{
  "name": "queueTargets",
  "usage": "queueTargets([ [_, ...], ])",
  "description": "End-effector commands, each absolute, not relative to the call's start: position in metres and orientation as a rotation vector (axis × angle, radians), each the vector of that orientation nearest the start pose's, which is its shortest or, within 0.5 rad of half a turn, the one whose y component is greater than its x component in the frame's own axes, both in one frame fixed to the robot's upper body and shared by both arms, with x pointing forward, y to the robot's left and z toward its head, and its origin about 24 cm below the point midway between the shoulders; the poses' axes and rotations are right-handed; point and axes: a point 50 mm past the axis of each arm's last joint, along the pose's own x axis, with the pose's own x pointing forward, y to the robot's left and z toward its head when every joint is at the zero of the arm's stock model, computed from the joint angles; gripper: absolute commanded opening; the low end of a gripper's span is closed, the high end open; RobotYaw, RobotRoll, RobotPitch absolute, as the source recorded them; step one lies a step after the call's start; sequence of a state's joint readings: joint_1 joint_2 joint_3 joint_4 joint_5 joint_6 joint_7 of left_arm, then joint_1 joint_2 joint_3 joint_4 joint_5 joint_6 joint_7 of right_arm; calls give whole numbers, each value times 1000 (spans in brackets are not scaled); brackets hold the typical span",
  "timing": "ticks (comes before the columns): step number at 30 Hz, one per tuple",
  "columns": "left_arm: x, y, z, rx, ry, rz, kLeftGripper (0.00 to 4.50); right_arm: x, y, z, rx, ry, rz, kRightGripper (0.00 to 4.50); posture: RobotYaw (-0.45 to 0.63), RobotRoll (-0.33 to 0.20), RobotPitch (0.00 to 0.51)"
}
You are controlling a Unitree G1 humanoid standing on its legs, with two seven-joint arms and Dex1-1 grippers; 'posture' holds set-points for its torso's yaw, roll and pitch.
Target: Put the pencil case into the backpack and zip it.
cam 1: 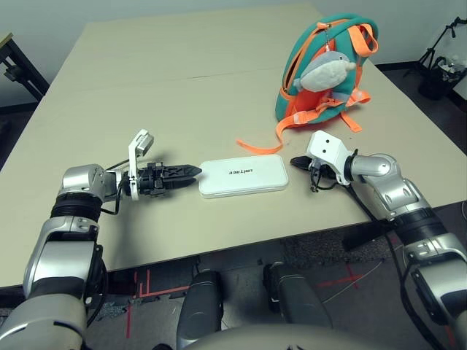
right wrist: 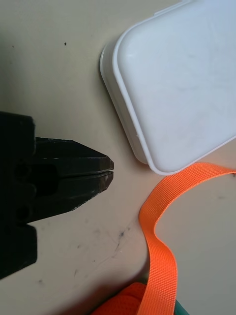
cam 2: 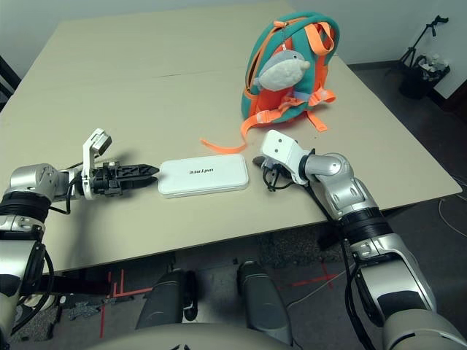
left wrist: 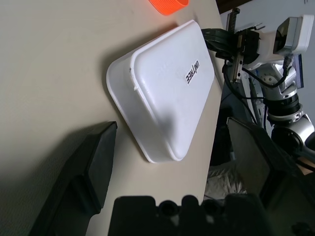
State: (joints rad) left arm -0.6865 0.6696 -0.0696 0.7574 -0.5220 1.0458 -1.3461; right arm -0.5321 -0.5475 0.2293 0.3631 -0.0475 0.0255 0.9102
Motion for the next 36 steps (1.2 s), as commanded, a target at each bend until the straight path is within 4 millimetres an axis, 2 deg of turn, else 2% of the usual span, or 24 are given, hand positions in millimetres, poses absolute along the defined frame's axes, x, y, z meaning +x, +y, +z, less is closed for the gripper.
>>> queueTargets([
  [1, 301, 249, 75, -689, 872, -918, 4500, 321, -179, 93, -705, 240, 997, 30, -115, 0, 113],
  [9, 298, 250, 76, -768, 901, -909, 4500, 319, -176, 90, -711, 256, 1023, 30, -112, 0, 113],
  [28, 293, 250, 68, -834, 977, -865, 4500, 316, -166, 84, -721, 272, 1092, 30, -106, 0, 115],
  [36, 293, 250, 70, -845, 983, -856, 4500, 315, -134, 83, -721, 231, 1188, 30, -105, 0, 111],
])
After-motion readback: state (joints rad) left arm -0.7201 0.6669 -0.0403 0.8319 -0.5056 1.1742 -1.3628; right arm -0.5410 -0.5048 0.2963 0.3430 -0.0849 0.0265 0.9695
